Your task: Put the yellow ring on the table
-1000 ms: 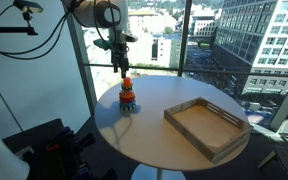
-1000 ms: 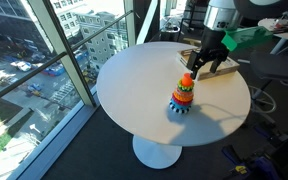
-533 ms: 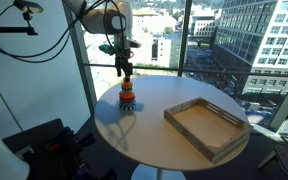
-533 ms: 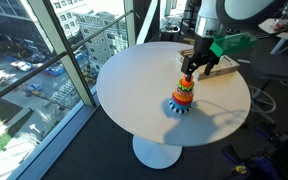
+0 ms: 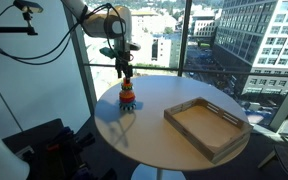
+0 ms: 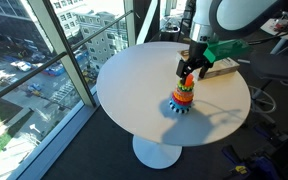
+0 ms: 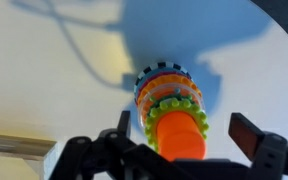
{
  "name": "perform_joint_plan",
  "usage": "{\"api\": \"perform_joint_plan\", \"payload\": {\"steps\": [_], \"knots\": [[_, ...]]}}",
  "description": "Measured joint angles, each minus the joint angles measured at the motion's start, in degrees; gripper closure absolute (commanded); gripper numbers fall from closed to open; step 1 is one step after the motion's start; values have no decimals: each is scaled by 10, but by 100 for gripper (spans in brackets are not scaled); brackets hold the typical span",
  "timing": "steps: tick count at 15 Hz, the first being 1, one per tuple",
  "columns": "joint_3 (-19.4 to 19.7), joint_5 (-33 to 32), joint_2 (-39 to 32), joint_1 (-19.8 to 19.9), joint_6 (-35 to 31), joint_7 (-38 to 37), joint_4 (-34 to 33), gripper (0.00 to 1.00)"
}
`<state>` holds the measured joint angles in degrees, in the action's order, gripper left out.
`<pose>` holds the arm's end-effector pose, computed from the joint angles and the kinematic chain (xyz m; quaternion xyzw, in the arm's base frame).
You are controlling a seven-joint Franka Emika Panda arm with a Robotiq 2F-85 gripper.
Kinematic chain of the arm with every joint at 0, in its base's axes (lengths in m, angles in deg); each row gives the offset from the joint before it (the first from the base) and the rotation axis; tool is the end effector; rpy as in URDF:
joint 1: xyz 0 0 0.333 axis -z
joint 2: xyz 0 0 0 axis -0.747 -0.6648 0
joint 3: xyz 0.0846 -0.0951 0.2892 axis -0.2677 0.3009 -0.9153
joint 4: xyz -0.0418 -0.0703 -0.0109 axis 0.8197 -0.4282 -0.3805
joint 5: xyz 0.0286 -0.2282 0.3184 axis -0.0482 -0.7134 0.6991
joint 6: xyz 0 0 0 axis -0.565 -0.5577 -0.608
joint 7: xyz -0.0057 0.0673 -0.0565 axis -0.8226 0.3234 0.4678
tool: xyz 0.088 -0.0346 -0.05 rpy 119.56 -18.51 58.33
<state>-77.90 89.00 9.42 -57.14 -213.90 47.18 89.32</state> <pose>0.5412 0.1525 0.2852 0.9985 -0.0376 -0.0410 0.0013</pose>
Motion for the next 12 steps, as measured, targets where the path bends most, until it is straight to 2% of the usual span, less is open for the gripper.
{"api": "perform_joint_plan", "payload": {"steps": [12], "knots": [[17, -10, -26, -23, -74, -42, 8, 0]]}}
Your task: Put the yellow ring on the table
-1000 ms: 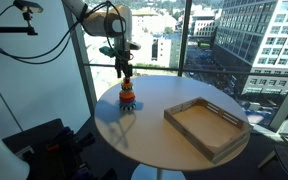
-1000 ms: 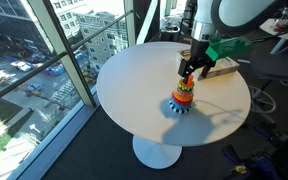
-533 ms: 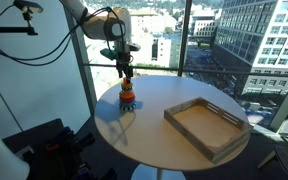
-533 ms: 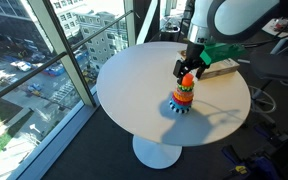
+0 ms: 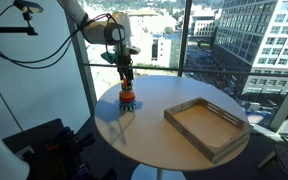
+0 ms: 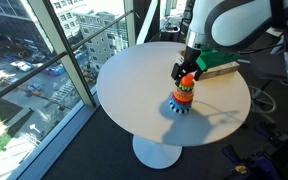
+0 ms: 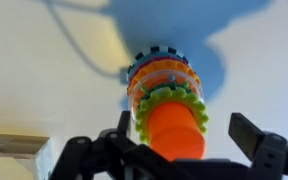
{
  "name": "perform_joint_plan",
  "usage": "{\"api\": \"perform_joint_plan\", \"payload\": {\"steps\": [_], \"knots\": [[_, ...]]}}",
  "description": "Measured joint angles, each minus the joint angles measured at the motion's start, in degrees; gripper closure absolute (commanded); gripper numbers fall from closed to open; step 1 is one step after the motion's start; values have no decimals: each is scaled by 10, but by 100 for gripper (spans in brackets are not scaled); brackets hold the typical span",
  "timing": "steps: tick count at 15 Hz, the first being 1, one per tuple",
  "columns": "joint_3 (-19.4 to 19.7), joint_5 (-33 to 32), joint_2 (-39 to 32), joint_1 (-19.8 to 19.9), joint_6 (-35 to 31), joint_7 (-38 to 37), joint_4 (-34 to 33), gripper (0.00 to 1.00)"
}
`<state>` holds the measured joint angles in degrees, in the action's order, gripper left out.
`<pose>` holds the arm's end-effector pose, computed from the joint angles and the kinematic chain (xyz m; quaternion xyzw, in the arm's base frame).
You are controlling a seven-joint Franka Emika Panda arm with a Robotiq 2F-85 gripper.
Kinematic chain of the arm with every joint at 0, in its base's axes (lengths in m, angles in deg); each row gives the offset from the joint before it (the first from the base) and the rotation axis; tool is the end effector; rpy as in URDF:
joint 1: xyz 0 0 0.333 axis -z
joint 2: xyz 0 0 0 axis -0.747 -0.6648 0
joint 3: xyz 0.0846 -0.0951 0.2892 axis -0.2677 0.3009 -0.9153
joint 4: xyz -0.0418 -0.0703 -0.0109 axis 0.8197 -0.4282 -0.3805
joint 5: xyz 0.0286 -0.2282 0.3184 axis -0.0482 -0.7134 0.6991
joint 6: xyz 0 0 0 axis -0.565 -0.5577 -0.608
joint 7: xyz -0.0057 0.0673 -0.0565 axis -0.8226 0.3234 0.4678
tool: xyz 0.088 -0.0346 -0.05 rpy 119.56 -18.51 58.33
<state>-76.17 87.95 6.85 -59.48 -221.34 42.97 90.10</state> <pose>0.5462 0.1606 0.2648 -0.9980 0.0623 0.0051 0.0025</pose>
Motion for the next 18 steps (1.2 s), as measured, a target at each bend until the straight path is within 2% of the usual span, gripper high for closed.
{"api": "perform_joint_plan", "payload": {"steps": [11, 12, 13, 16, 18], "knots": [[17, -21, -10, -19, -8, -46, 2, 0], [18, -21, -11, -20, -8, -48, 3, 25], [19, -23, -11, -20, -8, -50, 3, 26], [22, -24, -13, -22, -8, -55, 3, 51], [22, -24, -13, -22, -8, -57, 3, 52]]}}
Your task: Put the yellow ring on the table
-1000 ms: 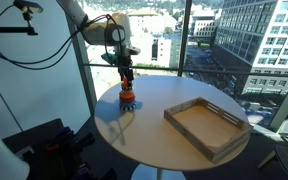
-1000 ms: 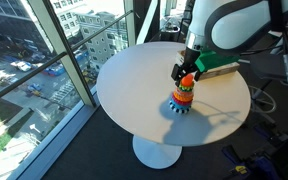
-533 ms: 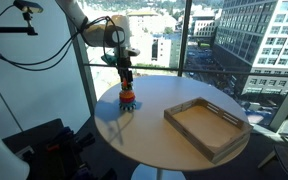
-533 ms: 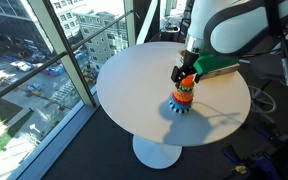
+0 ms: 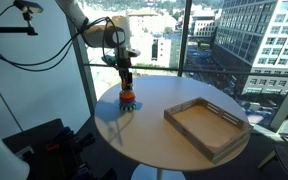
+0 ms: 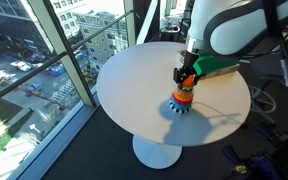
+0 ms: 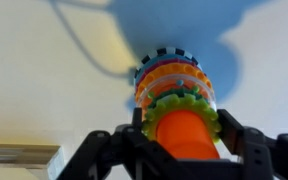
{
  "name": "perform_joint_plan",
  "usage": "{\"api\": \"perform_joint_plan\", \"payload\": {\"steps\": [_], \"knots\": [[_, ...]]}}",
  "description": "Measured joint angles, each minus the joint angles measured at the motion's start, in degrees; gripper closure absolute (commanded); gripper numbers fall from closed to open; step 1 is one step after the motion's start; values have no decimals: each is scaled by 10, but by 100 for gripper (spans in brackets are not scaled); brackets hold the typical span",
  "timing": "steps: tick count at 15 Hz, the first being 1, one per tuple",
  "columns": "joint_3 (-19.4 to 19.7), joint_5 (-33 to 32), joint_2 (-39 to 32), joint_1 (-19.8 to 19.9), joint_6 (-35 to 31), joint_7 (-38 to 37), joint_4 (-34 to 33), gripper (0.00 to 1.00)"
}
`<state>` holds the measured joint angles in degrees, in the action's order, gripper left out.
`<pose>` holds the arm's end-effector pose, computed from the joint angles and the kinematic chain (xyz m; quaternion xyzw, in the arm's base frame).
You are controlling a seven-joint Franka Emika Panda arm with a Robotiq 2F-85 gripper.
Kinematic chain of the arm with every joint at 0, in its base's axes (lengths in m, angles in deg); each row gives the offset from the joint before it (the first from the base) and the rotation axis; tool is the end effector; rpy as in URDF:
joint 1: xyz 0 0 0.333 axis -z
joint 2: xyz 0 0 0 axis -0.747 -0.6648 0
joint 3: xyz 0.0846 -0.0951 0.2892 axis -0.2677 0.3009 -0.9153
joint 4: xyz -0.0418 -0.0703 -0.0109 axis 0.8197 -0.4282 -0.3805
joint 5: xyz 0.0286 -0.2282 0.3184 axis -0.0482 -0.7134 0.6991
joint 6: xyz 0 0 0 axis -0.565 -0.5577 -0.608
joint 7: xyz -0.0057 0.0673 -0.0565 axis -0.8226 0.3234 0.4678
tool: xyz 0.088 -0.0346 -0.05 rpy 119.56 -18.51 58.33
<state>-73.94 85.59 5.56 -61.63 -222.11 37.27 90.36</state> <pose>0.5445 0.1596 0.2510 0.9952 -0.0959 -0.0046 0.0171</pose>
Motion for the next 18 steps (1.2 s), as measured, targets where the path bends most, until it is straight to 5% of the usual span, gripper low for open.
{"api": "perform_joint_plan", "payload": {"steps": [18], "knots": [[0, 0, 95, 0, 6, -38, 27, 52]]}}
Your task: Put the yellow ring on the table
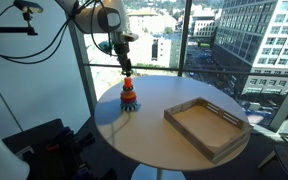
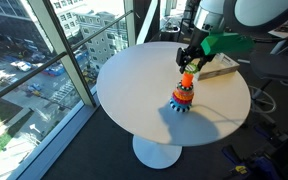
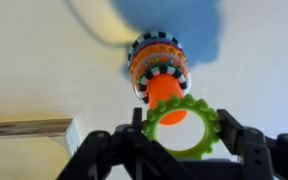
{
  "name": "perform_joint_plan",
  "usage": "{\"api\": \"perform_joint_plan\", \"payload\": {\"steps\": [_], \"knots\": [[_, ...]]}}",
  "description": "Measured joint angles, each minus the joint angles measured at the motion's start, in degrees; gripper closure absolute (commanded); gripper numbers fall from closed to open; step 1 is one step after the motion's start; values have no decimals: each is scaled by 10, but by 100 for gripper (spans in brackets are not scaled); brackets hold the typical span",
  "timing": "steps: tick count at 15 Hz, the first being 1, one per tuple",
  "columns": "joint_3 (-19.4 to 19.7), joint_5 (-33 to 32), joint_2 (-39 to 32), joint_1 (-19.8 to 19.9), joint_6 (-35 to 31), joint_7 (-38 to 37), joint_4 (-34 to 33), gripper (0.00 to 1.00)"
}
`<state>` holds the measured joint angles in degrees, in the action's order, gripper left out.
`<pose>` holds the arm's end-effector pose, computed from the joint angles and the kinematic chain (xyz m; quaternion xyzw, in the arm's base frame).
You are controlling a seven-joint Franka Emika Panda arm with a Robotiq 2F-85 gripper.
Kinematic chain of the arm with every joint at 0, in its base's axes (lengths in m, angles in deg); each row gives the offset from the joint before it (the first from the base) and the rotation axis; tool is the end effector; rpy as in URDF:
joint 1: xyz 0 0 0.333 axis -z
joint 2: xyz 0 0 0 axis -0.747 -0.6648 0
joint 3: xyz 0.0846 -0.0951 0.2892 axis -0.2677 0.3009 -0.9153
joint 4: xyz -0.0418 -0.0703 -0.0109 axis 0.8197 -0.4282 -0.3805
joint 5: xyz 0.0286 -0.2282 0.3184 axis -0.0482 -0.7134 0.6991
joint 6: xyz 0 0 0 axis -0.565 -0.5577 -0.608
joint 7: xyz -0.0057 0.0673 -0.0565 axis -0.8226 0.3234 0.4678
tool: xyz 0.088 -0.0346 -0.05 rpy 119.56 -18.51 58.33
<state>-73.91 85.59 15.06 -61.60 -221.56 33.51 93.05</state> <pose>0.5360 0.1563 0.3242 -0.9904 0.1295 -0.0477 0.0005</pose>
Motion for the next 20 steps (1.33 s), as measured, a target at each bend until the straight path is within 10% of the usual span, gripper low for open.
{"api": "perform_joint_plan", "payload": {"steps": [20], "knots": [[34, 24, 10, 107, 6, -13, 97, 52]]}}
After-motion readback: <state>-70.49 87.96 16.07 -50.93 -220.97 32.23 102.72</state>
